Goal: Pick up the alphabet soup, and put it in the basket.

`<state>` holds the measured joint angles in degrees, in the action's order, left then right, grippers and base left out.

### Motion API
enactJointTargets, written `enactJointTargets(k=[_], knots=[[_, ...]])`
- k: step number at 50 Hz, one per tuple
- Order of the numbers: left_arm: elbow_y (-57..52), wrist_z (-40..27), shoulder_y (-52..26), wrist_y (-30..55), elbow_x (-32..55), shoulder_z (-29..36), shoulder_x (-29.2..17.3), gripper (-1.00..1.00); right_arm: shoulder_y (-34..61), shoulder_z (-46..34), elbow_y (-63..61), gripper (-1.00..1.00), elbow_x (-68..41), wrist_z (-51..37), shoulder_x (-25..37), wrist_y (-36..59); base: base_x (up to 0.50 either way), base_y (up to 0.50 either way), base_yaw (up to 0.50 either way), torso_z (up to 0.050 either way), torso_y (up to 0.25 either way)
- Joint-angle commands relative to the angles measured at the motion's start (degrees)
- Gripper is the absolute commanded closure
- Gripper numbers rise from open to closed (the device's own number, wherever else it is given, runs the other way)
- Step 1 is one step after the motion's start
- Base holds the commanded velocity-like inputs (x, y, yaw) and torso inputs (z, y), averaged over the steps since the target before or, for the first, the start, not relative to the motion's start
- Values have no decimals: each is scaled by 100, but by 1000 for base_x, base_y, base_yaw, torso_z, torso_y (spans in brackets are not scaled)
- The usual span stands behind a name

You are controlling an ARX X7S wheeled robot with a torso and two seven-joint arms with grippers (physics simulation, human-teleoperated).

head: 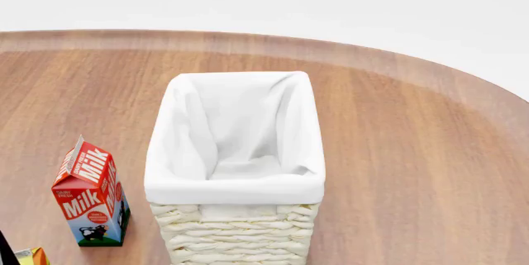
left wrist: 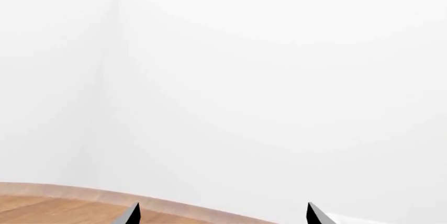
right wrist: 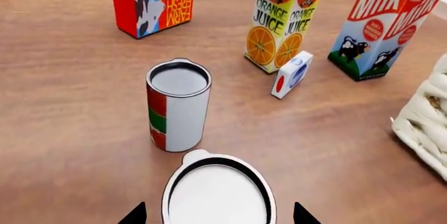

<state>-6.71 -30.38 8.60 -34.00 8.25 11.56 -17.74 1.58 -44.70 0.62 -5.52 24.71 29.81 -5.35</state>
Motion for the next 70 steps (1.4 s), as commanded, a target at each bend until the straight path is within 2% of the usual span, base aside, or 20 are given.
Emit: enactJointTargets(k=[1,24,25,39,48,70], knots=[[-85,-35,33,40,-18,12,-16,-100,113,-121,161,-100,102,54,-117,78,0,0,0,0,0],[-87,-61,2,100,-27,58,-37,-100,292,-172,605,-100,114,64,-308,106,0,0,0,0,0],[-85,-60,1,99,-29,61,-39,-100,295,-151,613,100,88,50,-319,98,0,0,0,0,0],[-131,-94,44,56,-74,58,-61,-100,344,-59,886,100,-105,18,-517,-217,0,1,1,0,0],[-85,-90,25,36,-58,66,-78,-100,187,147,454,100,-318,-168,-403,-298,0,0,0,0,0],[-98,-118,-1,100,-72,113,-88,-100,-763,823,-1346,100,-1332,-527,431,-1155,0,0,0,0,0]])
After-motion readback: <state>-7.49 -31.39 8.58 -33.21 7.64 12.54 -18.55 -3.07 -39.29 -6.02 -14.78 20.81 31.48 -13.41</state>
